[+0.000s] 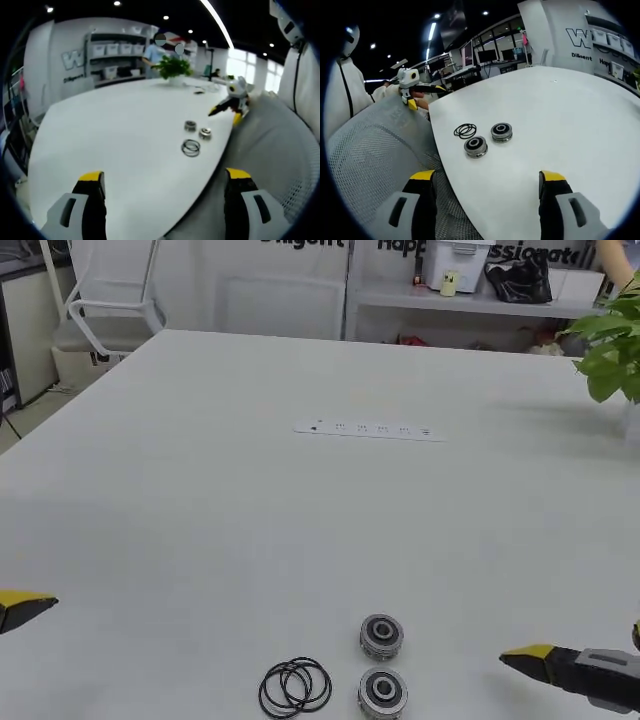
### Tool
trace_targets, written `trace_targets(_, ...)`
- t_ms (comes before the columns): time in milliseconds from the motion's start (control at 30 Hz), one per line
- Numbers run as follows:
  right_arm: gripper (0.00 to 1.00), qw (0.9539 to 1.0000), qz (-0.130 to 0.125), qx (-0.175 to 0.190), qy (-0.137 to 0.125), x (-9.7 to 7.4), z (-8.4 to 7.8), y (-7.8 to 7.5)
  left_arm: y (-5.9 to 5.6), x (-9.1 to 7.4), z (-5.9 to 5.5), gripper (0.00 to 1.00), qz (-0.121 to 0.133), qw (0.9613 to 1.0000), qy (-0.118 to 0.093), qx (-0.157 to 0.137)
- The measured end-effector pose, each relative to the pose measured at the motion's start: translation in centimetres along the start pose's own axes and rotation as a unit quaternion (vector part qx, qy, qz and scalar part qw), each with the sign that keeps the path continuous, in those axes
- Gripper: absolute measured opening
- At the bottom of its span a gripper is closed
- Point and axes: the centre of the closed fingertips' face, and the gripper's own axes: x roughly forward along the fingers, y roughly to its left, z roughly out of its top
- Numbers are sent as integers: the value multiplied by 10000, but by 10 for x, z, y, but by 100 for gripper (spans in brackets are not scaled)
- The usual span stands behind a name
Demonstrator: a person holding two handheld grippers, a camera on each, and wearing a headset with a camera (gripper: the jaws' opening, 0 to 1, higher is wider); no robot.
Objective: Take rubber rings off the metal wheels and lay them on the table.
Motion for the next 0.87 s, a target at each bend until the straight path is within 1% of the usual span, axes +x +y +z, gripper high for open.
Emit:
trace_targets(200,80,10000,-10,46,30,0,-5,-1,1,0,-1,100,27,10000,-8,-27)
trace_targets(700,80,10000,15,65,-3,1,-2,-1,2,1,-1,100,29,10000,-27,-50)
trace_targets(867,80,10000,7,68,23,0,-4,-2,2,1,-1,100,28,10000,-41,-62)
